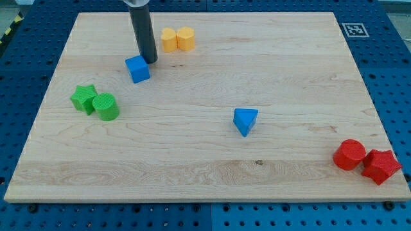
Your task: Push the blue cube towards top
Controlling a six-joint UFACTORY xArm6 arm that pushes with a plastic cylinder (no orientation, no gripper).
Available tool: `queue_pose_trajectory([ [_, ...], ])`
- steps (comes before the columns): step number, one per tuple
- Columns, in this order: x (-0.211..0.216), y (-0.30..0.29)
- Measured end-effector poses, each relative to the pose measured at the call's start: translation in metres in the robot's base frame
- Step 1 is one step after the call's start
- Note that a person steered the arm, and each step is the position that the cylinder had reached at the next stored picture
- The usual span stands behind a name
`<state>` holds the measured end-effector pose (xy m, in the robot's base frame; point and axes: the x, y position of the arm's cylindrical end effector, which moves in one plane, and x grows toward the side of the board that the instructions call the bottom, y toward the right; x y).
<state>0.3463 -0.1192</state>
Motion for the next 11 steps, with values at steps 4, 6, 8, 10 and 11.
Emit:
queue_pose_trajectory([
  [4, 0.061, -0.032],
  [6, 0.019, -0.073],
  [8, -0.009, -0.073],
  [10, -0.001, -0.074],
  [11, 0.017, -0.054],
])
